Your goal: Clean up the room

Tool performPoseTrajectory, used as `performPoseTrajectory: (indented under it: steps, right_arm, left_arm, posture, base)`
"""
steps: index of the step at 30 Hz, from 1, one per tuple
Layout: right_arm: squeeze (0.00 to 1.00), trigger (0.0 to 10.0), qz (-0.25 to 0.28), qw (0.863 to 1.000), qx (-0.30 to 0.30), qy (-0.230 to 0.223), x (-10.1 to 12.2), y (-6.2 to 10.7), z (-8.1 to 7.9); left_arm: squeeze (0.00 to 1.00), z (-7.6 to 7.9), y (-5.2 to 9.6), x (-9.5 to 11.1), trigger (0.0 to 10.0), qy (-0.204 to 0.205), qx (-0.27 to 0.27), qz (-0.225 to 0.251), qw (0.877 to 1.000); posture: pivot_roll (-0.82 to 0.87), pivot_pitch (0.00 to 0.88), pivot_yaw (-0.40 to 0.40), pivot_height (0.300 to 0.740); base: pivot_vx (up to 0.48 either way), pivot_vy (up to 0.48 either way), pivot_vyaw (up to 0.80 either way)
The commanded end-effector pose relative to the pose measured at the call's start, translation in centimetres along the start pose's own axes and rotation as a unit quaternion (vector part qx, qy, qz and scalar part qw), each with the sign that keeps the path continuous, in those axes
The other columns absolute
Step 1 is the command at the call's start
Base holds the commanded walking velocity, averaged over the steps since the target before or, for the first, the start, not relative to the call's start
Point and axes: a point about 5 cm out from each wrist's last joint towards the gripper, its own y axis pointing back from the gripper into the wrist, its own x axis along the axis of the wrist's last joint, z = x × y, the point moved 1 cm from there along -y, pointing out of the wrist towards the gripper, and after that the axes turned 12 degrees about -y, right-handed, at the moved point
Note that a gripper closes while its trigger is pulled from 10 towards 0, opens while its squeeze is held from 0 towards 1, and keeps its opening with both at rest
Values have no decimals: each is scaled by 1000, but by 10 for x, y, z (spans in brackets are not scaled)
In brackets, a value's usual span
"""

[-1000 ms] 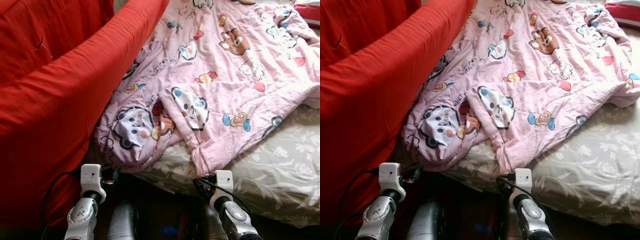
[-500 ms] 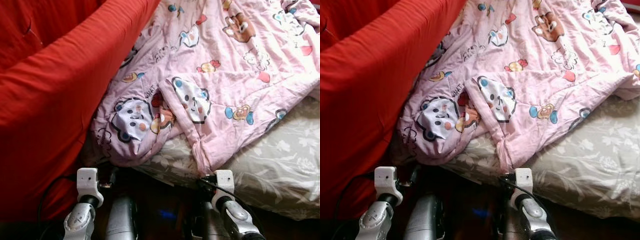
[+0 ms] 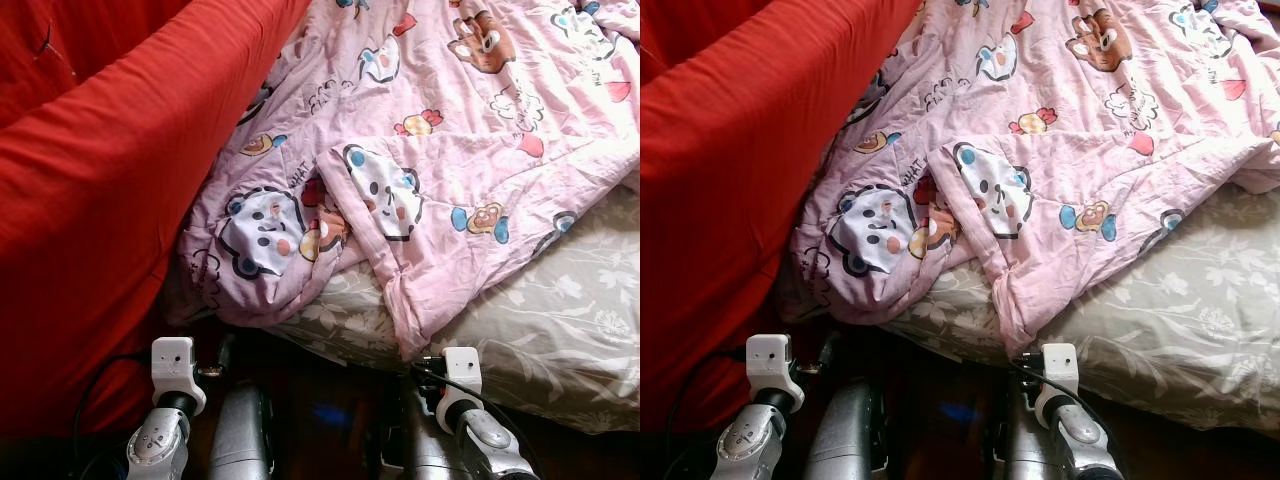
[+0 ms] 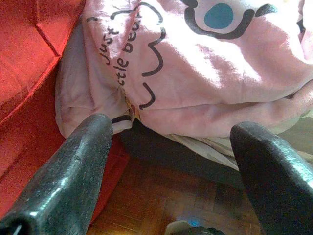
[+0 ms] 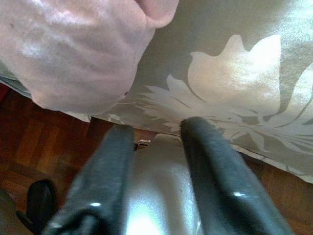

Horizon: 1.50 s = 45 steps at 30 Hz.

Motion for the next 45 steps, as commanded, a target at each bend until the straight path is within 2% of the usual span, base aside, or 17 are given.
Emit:
performPoseTrajectory:
  steps: [1, 2, 5, 10, 12, 13, 15, 19, 23, 27, 31, 32, 34, 35, 36, 40, 45]
  right_arm:
    - [0, 6863, -25, 1000, -3, -8, -18, 4, -3]
    - [0, 10000, -26, 1000, 1, -7, -19, 2, -8]
    - [0, 10000, -24, 1000, 9, -9, -19, -1, -21]
    - [0, 10000, -4, 1000, 5, -15, -18, -2, -29]
    - [0, 10000, 15, 1000, -19, -20, -18, 4, -12]
    - [0, 10000, 15, 1000, -19, -20, -18, 4, -12]
    - [0, 10000, 38, 998, -40, -28, -20, 13, 5]
    - [0, 10000, 75, 994, -78, -33, -22, 26, 24]
    - [0, 10000, 115, 989, -90, -33, -17, 34, 32]
    - [0, 10000, 145, 986, -70, -39, -5, 33, 27]
    - [0, 10000, 163, 985, -15, -51, 10, 25, 11]
    - [0, 10000, 170, 984, 18, -50, 19, 21, -1]
    - [0, 10000, 170, 984, 18, -50, 19, 21, -1]
    - [553, 10000, 174, 983, 32, -46, 23, 18, -6]
    - [1000, 10000, 177, 982, 45, -47, 28, 16, -12]
    - [1000, 10000, 138, 983, 110, -42, 28, 8, -32]
    - [1000, 10000, 121, 985, 120, -24, 23, 9, -33]
  left_arm:
    - [0, 1, 9, -13, 10000, 5, 0, -31, 999]
    - [0, 1, 9, -14, 10000, 4, -1, -32, 999]
    - [0, 0, 8, -14, 10000, 3, -1, -35, 999]
    - [0, -1, 7, -14, 10000, 3, -2, -36, 999]
    - [0, -2, 6, -13, 10000, 2, -1, -36, 999]
    - [0, -2, 6, -13, 10000, 2, -1, -36, 999]
    - [0, -2, 4, -14, 10000, 3, -2, -39, 999]
    - [0, -1, 1, -13, 10000, 3, -4, -40, 999]
    - [0, -1, -2, -13, 10000, 3, -5, -41, 999]
    - [0, -1, -4, -11, 10000, 3, -6, -39, 999]
    - [0, -2, -7, -10, 10000, 2, -6, -37, 999]
    - [0, -2, -7, -9, 10000, 2, -5, -36, 999]
    - [0, -2, -7, -9, 10000, 2, -5, -36, 999]
    - [0, -3, -7, -9, 10000, 2, -4, -36, 999]
    - [0, -3, -7, -9, 10000, 2, -3, -36, 999]
    - [0, -5, -5, -10, 10000, 1, 0, -36, 999]
    - [0, -6, -4, -12, 10000, 0, 2, -37, 999]
  posture:
    - [109, 341, 4, 610]
    - [108, 336, 5, 610]
    - [106, 322, 5, 610]
    - [98, 305, 2, 610]
    - [91, 296, 0, 610]
    - [91, 296, 0, 610]
    - [72, 273, -2, 610]
    - [61, 261, -5, 610]
    - [53, 249, -4, 610]
    - [49, 243, -3, 610]
    - [51, 245, -2, 610]
    - [53, 246, -1, 610]
    - [53, 246, -1, 610]
    - [57, 246, -3, 610]
    - [58, 247, -2, 610]
    - [63, 255, -3, 610]
    - [65, 263, -4, 610]
  base:
    - [0, 0, 0]
    - [0, 0, 0]
    - [0, 0, 0]
    - [0, 0, 0]
    - [0, 0, 0]
    - [0, 0, 0]
    - [0, 0, 0]
    - [0, 0, 0]
    - [0, 0, 0]
    - [0, 0, 0]
    - [0, 0, 0]
    - [0, 0, 0]
    - [0, 0, 0]
    - [0, 0, 0]
    - [0, 0, 0]
    - [0, 0, 0]
    - [0, 0, 0]
